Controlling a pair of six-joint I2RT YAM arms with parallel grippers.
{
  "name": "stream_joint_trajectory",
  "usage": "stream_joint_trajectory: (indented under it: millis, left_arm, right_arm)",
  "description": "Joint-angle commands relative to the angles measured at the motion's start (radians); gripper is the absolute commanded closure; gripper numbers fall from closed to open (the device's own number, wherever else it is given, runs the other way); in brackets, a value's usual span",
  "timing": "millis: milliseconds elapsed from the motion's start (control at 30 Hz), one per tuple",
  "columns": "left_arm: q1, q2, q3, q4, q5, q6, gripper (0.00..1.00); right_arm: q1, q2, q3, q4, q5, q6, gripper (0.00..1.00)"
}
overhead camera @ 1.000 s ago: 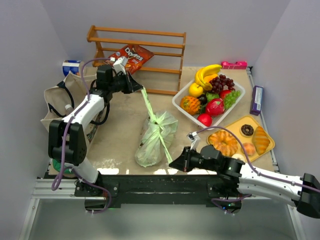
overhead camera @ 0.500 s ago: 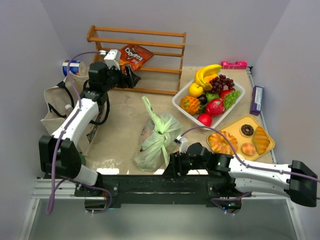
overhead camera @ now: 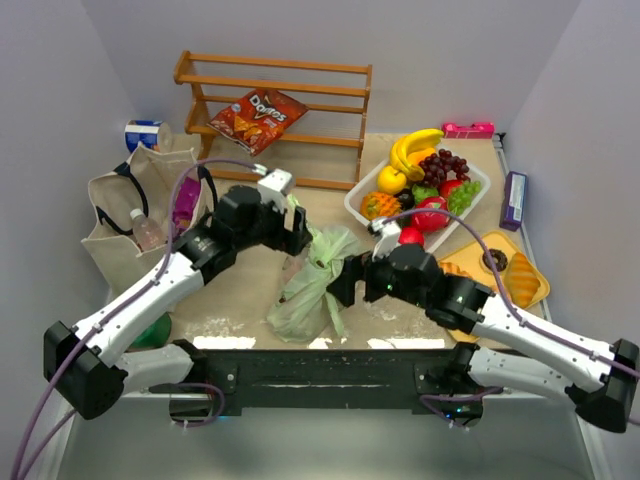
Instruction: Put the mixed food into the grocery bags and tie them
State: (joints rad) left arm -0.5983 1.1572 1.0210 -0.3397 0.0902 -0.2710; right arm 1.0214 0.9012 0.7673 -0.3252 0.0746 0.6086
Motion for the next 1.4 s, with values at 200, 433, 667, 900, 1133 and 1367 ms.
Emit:
stream_joint_trajectory:
  millis: [200, 433, 667, 900, 1133, 1367]
  left_arm:
    - [-0.199, -0.034, -0.087, -0.039, -0.087, -0.221, 0.04]
    - [0.055, -0.108, -0.196, 0.227, 0.08, -0.312, 0.0]
    - [0.132, 0.035, -0.165, 0.422, 0.16, -0.37, 0.0]
    - [0.155, 0.159, -0.142, 0.504, 0.168, -0.373, 0.0]
    - [0.169, 0.251, -0.142, 0.6, 0.183, -0.387, 0.11]
    - [0.172, 0.346, -0.137, 0.738, 0.253, -0.427, 0.58]
  right_arm:
    - [-0.296, -0.013, -0.008, 0.09, -0.169, -0.103, 0.01]
    - [-0.293, -0.134, -0.206, 0.241, -0.404, -0.049, 0.03]
    - [-0.204, -0.118, -0.333, 0.374, -0.395, 0.028, 0.03]
    - [-0.107, 0.077, -0.368, 0.552, -0.315, 0.051, 0.04]
    - [-0.106, 0.208, -0.362, 0.646, -0.269, 0.03, 0.08]
    - [-0.106, 0.309, -0.37, 0.759, -0.286, 0.022, 0.6]
